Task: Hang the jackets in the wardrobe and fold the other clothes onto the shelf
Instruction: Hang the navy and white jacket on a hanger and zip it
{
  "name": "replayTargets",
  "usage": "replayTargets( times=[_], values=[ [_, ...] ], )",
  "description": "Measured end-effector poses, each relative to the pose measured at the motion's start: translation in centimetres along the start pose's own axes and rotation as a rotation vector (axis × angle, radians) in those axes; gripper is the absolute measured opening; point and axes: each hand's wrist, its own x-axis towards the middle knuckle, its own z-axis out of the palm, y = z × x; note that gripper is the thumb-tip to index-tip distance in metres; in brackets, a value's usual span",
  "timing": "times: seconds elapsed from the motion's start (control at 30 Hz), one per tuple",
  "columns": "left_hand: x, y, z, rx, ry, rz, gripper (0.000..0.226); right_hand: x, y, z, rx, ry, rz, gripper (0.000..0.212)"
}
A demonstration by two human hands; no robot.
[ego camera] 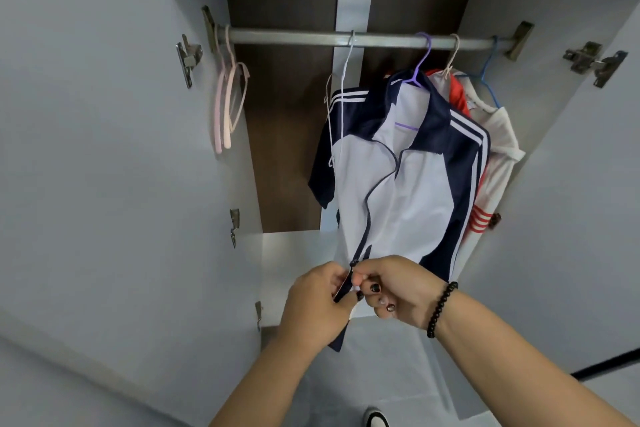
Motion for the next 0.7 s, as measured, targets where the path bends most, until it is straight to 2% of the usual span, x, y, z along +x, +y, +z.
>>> replayTargets(
  times=[0.1,0.27,0.4,0.53,0.7],
  values=[
    [1.7,0.1,1.0,-0.015,0.017,-0.042,0.023,0.3,-0.7,-1.3,0.065,0.050,0.010,0.030],
    [4.2,-1.4,1.9,0.064,-0.052,-0.111,0.027,2.5,-1.4,-4.1,0.264,0.067,0.091,0.039],
    [6.0,-4.2,1.7,0.140,-0.058,-0.273,0.029,5.3,-3.1,-6.3,0.403,0.071,0.123,0.033],
    [8.1,-6.6,1.1,0.193,-0.048,-0.386,0.026,8.3,-5.2,-8.1,0.264,0.071,0.077,0.034],
    [11.6,-5.2,2.5,0.166,-0.028,-0.402,0.021,10.8,-8.6,-10.3,-0.180,0.203,-0.153,0.019]
  ],
)
